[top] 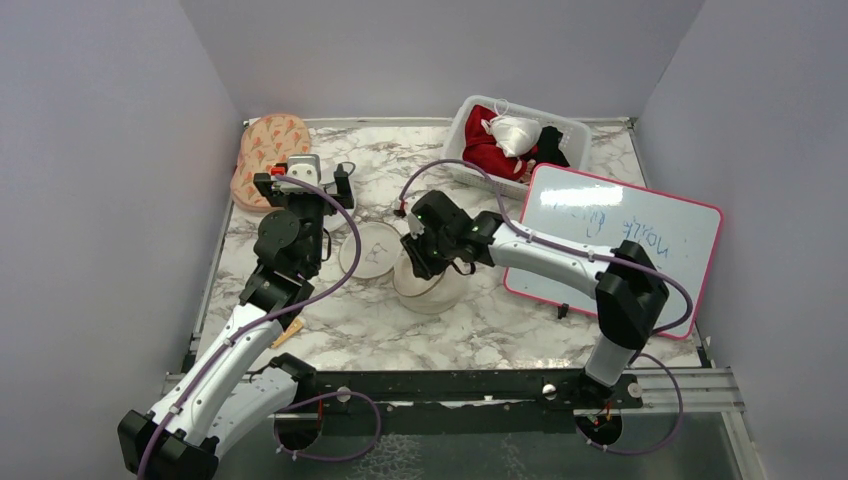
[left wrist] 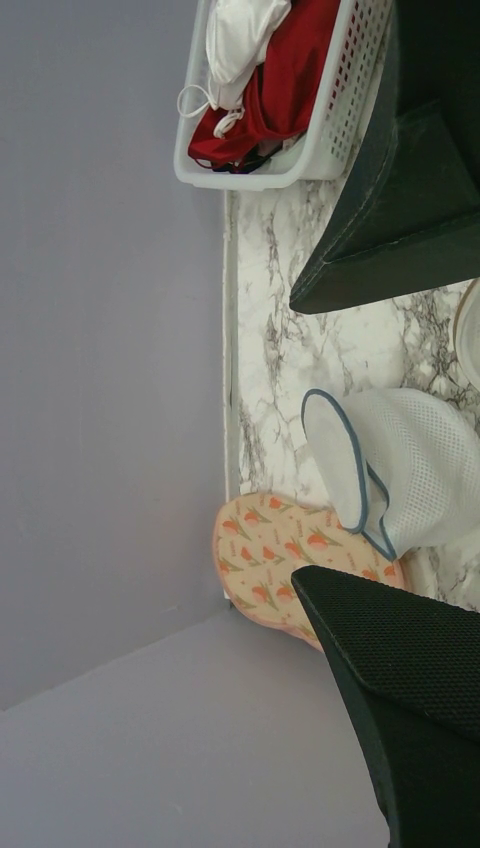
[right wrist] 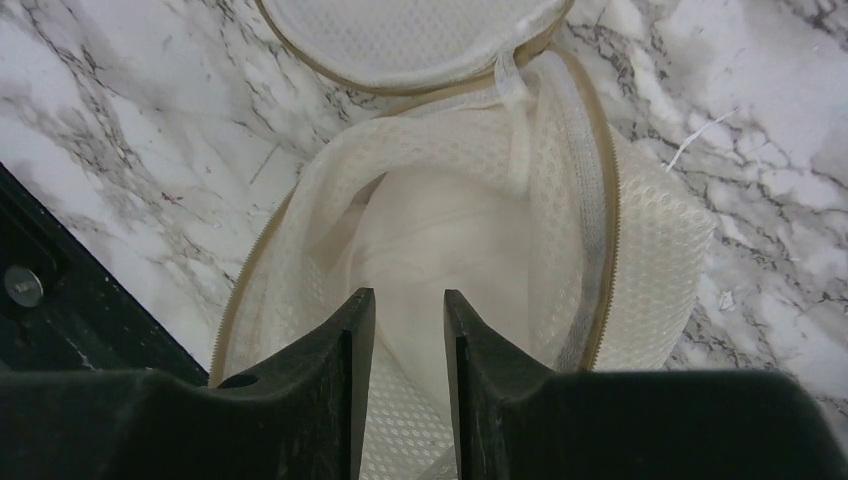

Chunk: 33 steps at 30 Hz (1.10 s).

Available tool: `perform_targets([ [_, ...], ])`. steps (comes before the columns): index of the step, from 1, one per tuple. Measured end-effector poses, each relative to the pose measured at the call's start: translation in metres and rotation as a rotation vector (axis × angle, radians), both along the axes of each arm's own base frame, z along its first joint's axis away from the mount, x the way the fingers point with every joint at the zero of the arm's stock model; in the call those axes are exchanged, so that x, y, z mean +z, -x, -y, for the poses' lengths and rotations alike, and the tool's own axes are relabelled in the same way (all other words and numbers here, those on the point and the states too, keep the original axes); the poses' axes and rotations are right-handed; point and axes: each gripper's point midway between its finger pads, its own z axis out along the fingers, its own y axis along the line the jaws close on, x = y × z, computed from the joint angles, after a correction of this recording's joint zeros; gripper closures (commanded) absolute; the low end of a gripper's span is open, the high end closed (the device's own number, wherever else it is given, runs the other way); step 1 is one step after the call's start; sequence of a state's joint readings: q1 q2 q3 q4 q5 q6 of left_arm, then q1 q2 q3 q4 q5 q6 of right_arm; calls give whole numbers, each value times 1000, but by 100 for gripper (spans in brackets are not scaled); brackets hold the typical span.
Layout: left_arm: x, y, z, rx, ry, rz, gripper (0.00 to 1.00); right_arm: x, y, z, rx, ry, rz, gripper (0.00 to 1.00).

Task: Unzip the laundry bag and remove the bra
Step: Pick up the bra from the laundry bag.

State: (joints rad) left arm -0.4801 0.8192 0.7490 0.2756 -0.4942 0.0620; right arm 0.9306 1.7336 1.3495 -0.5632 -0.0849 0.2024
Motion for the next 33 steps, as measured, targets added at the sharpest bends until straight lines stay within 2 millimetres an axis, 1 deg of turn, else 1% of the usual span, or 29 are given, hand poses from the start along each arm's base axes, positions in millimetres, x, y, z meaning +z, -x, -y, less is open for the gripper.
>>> perform_targets([
  [5, 0, 0, 0, 0, 0, 0, 8, -27, 5, 2, -5, 51, -48, 68],
  [8, 0, 0, 0, 0, 0, 0, 8, -39, 7, 2, 0, 70, -71, 66],
  [12, 0, 0, 0, 0, 0, 0, 8, -50, 12, 0, 13, 83, -99, 60],
  [15, 0, 0, 0, 0, 0, 0, 8, -53, 16, -2, 28, 79, -116, 56],
  [21, 0, 0, 0, 0, 0, 0, 8, -51, 22, -7, 53, 59, -137, 47],
  [28, 0, 0, 0, 0, 0, 0, 8, -50, 29, -12, 77, 40, -153, 41],
  [31, 0, 0, 0, 0, 0, 0, 8, -54, 31, -13, 82, 46, -157, 36],
  [33, 0, 0, 0, 0, 0, 0, 8, -59, 34, -11, 84, 58, -166, 33],
])
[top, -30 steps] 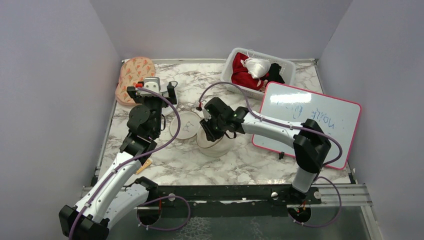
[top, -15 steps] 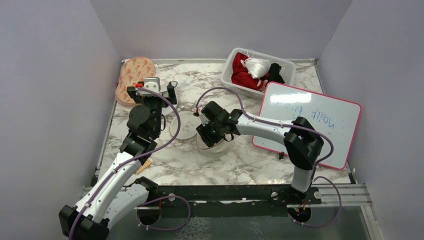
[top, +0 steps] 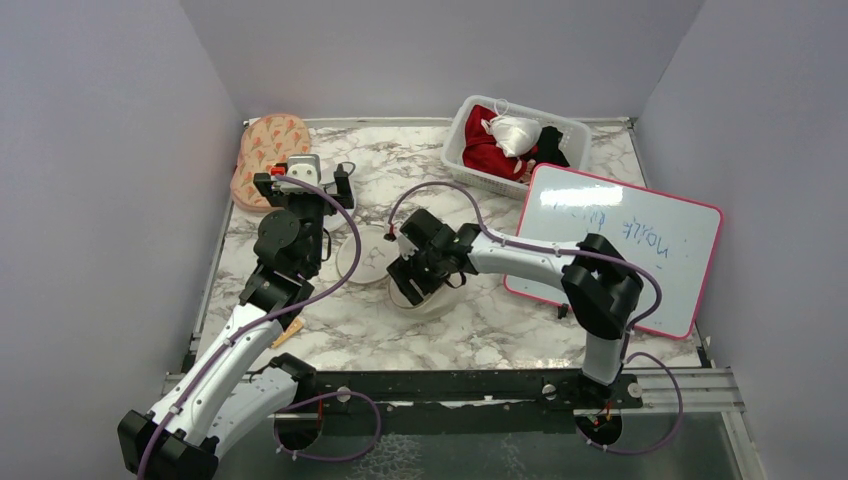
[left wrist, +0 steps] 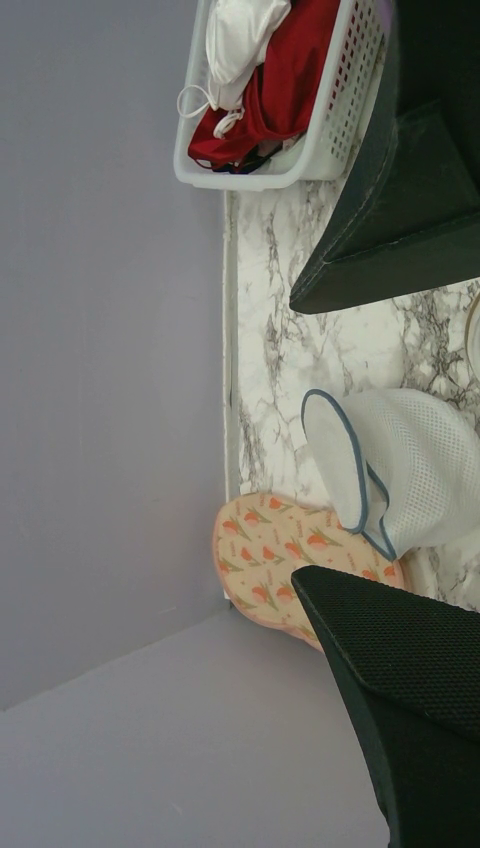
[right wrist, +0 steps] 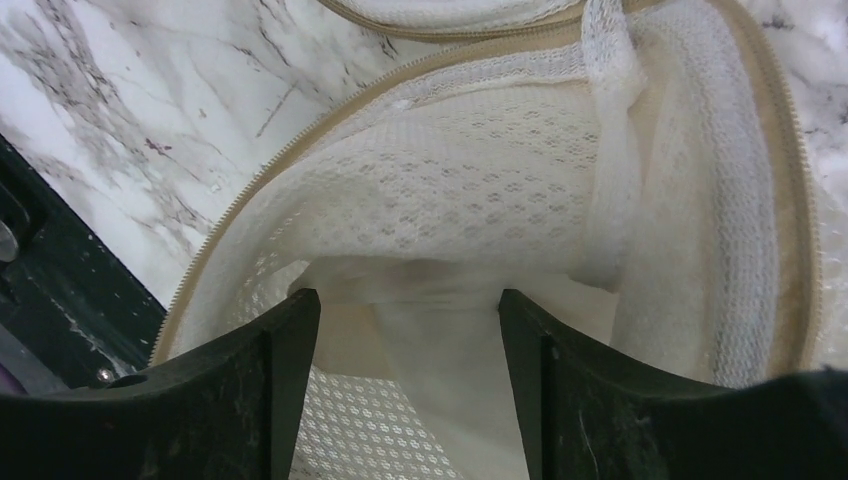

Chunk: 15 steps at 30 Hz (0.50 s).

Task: Unzip the laundry bag and remove the bra
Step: Pick up the bra from the laundry bag.

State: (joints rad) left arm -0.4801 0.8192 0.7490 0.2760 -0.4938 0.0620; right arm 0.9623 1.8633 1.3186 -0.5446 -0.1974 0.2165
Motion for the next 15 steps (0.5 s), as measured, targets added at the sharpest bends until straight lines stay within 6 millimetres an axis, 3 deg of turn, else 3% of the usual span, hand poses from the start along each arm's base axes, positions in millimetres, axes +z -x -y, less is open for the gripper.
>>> perform_targets([
  [9, 0, 0, 0, -1, 0, 0, 8, -26, 0, 4, -12, 77, 34, 35],
  [15, 0, 0, 0, -1, 0, 0, 8, -38, -11, 8, -54, 177, 170, 54],
])
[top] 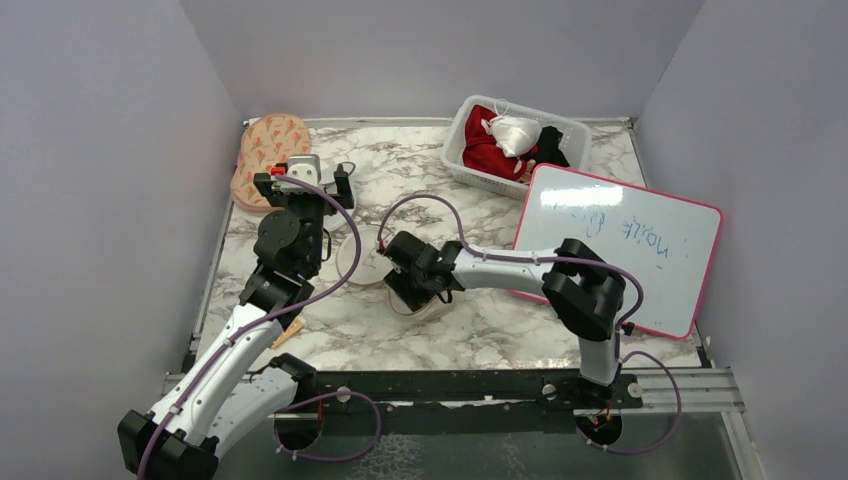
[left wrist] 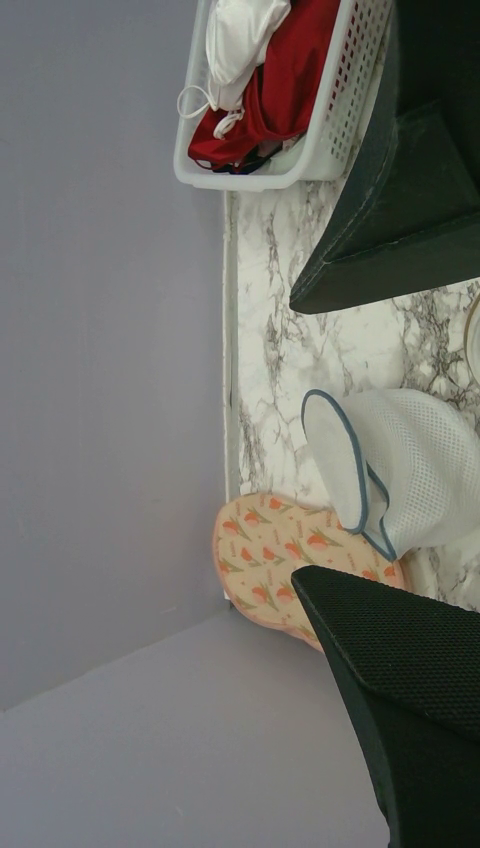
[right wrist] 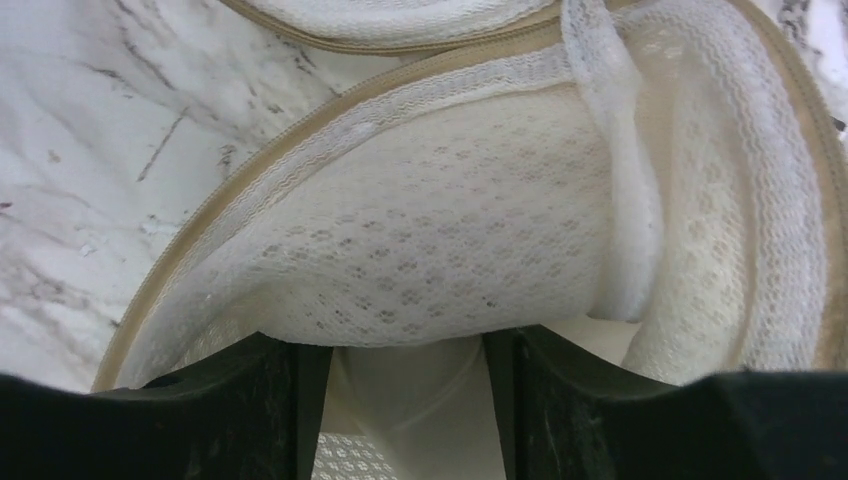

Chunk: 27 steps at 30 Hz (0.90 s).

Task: Unzip the laundry bag and remove the bra
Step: Pick up the bra from the laundry bag.

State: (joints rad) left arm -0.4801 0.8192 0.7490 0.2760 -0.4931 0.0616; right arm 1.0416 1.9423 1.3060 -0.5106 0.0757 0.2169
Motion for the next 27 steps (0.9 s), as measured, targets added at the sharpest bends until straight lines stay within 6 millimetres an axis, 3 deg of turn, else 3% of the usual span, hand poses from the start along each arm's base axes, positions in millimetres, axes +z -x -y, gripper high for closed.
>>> perform_targets([
  [8, 0, 0, 0, -1, 0, 0, 8, 5, -6, 3, -37, 3, 69, 99],
  [15, 0, 0, 1, -3, 0, 0, 8, 27, -6, 8, -42, -34, 90, 99],
  [27, 0, 0, 1, -4, 1, 0, 8, 102, -3, 10, -65, -185, 154, 99],
])
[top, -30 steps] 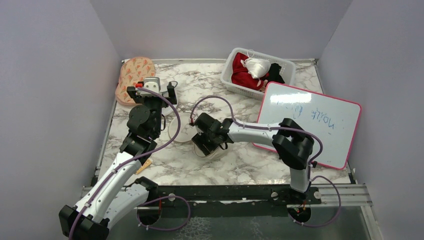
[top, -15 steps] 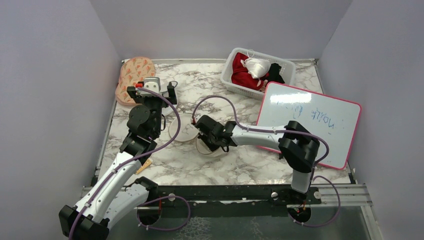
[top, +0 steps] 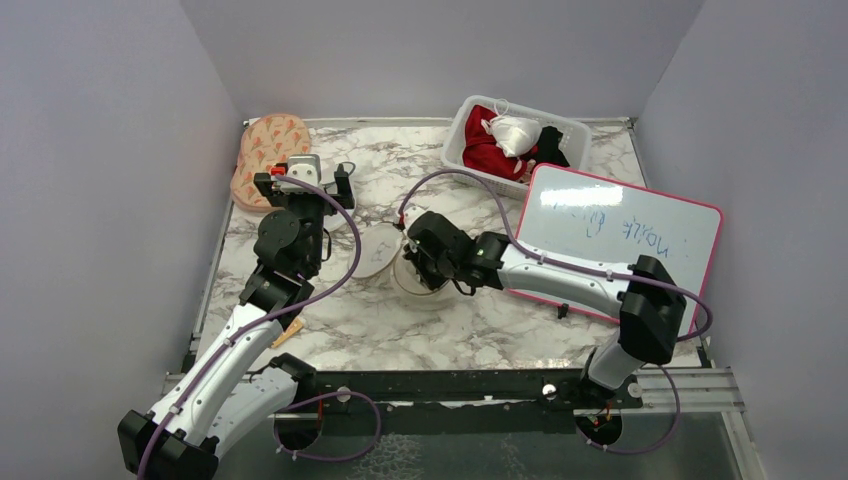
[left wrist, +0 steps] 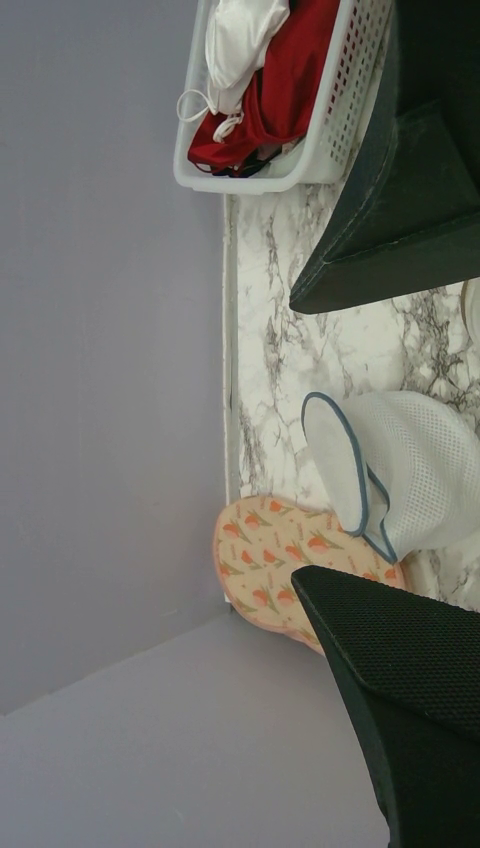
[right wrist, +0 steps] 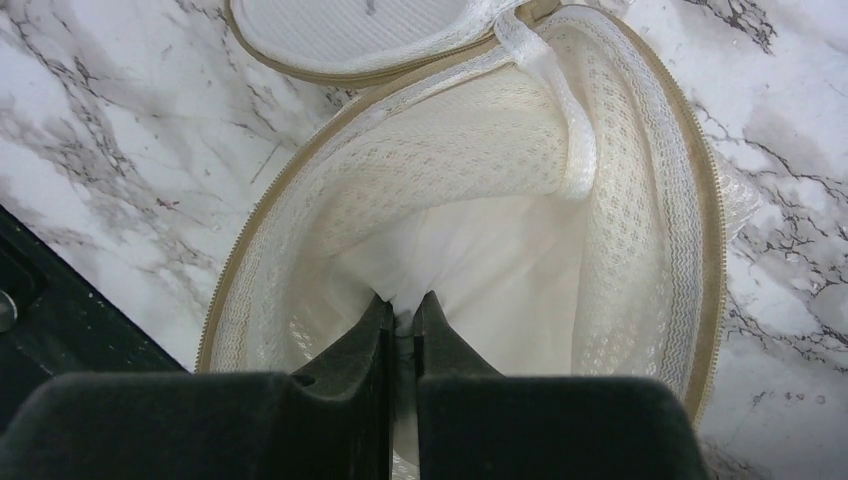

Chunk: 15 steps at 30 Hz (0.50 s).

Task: Unzip the laundry bag and remove the bra
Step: Pick up the bra from the laundry bag.

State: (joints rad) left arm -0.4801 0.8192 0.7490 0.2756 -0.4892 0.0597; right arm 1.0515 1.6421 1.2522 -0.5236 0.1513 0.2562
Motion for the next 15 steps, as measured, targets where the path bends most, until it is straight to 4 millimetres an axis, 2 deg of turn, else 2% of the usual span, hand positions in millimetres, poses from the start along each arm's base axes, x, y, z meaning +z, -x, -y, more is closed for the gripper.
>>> perform_targets([
  [3, 0, 0, 1, -3, 1, 0, 8, 7, 0, 0, -5, -17, 7, 99],
  [7, -1, 0, 2, -7, 6, -2, 7, 7, -3, 3, -25, -7, 17, 99],
  [9, -3, -1, 7, -24, 13, -11, 2, 5, -4, 6, -36, 4, 25, 99],
  [12, -22, 0, 20, -76, 47, -87, 1, 0, -5, 10, -46, 20, 28, 99],
  [15, -48, 9, 30, -134, 109, -192, 6, -12, -3, 16, -54, 36, 22, 99],
])
